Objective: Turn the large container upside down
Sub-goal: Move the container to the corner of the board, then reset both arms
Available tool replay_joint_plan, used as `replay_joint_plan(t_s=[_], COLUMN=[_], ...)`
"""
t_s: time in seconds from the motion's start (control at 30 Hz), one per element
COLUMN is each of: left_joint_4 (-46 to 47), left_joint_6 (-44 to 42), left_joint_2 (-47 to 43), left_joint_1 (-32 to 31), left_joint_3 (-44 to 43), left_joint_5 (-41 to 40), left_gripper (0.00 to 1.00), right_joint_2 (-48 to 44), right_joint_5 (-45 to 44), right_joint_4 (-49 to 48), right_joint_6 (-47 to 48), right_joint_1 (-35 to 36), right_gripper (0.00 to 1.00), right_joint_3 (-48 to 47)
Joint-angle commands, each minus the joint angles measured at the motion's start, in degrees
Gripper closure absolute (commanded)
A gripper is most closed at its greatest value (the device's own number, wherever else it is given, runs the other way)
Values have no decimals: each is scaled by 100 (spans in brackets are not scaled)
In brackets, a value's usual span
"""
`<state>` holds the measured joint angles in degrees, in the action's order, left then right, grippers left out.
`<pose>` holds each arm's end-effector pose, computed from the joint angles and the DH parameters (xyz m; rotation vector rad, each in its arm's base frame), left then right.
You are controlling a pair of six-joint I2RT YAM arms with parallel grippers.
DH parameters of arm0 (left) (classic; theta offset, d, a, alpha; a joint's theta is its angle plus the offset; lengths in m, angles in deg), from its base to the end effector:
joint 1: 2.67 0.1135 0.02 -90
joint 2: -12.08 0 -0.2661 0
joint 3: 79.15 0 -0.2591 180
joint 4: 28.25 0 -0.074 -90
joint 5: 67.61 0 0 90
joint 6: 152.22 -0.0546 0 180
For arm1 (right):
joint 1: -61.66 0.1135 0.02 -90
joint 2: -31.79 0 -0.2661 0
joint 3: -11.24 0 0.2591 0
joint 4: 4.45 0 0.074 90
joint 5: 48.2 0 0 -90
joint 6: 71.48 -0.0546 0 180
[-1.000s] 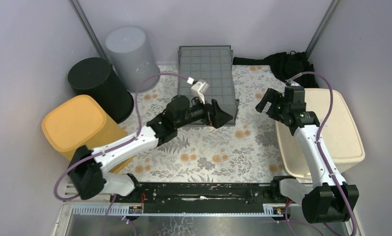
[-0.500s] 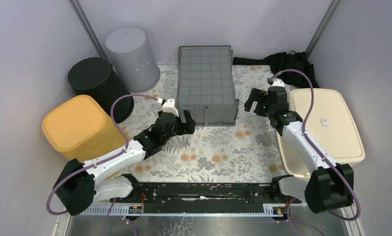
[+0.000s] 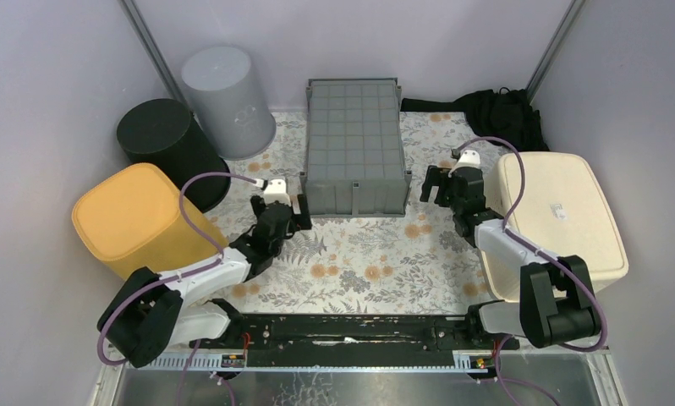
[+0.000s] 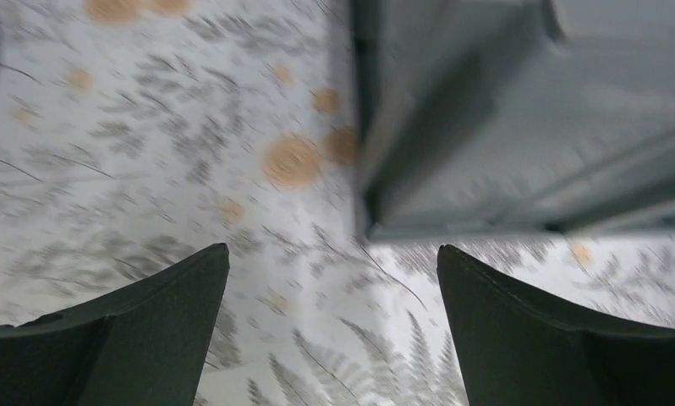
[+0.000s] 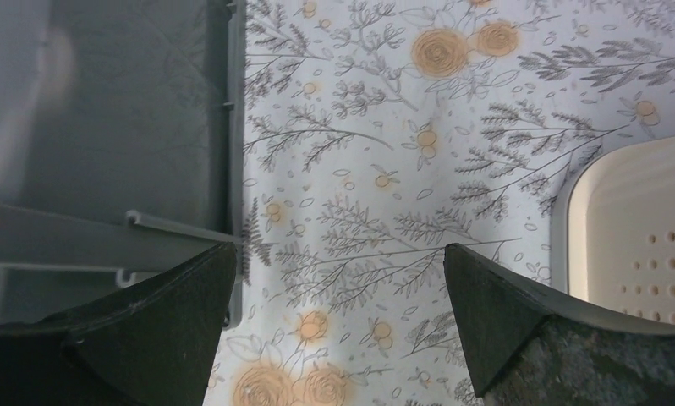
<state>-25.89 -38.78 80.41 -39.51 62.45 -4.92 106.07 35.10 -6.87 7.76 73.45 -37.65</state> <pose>0.2190 -0.1328 0.1748 -0.0584 1.9986 -0.1863 0.2950 0.0551 0.2085 0.0587 1.9706 0.1420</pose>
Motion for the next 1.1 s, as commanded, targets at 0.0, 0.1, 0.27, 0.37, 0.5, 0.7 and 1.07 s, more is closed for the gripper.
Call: replay_joint_plan(t_s=[0.0,0.1,0.27,0.37,0.5,0.7,1.07], left_joint_4=[1608,2092,2167,2421,3078,3570,5408], left_joint_6=[-1418,-1780,-1768,-1682,-1754,-1847,-1971], left_joint_2=[-150,-203,-75,58,364,938,1582], left_joint_1=[545,1169,2164,2563,2782,3186,3444], left_joint_3=[246,416,419,558,837,782,1327], left_joint_5=[-507,-494,105,474,738,1722,2158], left_gripper=[0,0,0,0,0,0,0], right_joint_2=[200,353,561,610,729,768,569], right_joint_5=[-570,-814,-886,-897,-951,-982,-732], right_joint_4=[-1092,-1254,-1733,-1955,-2092,-2498,-3039], right_joint_6=[267,290,386,533,686,766,601], right_joint_1=[46,43,41,34,34,-65,-709], right_gripper=[1,1,1,1,1,1,1], right_joint_3=[101,149,317,331,283,384,832])
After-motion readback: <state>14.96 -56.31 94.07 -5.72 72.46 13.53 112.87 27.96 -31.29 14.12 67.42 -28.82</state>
